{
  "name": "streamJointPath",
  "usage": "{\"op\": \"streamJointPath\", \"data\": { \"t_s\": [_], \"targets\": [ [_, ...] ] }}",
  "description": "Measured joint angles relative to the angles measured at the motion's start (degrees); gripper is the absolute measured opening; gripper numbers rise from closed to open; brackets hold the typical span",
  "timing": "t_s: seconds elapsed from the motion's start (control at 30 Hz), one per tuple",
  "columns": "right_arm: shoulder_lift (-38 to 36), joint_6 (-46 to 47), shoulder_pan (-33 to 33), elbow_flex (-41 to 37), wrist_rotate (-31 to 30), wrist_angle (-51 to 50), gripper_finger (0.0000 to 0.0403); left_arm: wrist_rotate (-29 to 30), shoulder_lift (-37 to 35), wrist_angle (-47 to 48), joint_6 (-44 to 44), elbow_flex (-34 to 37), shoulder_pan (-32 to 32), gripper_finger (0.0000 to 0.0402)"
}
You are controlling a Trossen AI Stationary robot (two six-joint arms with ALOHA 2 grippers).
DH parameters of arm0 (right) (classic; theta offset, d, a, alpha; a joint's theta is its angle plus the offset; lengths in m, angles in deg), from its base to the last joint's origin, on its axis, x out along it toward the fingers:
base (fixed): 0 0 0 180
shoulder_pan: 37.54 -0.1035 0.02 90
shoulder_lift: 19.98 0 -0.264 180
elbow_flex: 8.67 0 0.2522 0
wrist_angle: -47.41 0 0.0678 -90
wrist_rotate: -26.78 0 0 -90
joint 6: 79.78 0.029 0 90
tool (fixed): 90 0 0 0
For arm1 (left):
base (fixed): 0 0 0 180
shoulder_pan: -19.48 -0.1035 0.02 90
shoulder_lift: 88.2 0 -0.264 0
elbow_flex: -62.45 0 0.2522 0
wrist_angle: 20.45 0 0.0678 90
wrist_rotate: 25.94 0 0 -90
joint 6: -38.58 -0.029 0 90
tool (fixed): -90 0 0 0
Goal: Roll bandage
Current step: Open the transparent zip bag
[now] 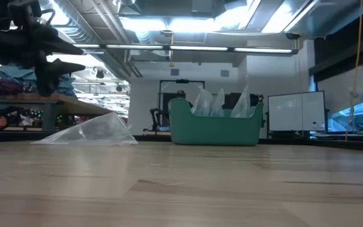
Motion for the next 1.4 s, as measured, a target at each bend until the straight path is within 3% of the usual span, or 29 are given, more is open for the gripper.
{"op": "streamJointPath", "data": {
  "t_s": [0.1,0.23,0.37,0.57,0.9,1.2,1.4],
  "targets": [
    [0.0,0.0,0.1,0.0,-4.5,-0.7,0.0003,-1.0,1.8,-0.2,1.7,0.0,0.7,0.0143],
    [0.0,-1.5,1.4,0.0,-5.4,-0.7,0.0003,-1.2,5.8,-2.1,2.4,0.2,2.9,0.0143],
    [0.0,-4.8,3.6,0.0,-6.6,-0.6,0.0003,-1.3,11.2,-12.9,0.3,0.2,6.0,0.0143],
    [0.0,-9.0,7.1,0.0,-12.6,-0.6,0.0003,0.6,20.7,-34.5,-10.1,0.1,10.3,0.0143],
    [0.0,-9.7,14.1,0.0,-12.7,-0.6,0.0003,4.6,36.3,-49.0,-12.8,0.1,12.2,0.0143],
    [0.0,-9.8,21.2,0.0,-21.3,-0.4,0.0003,8.9,44.0,-49.7,-24.2,-6.3,9.1,0.0143],
    [0.0,-10.3,25.6,0.0,-21.4,1.5,0.0003,19.3,44.9,-44.1,-34.4,-8.2,6.1,0.0143]
  ]
}}
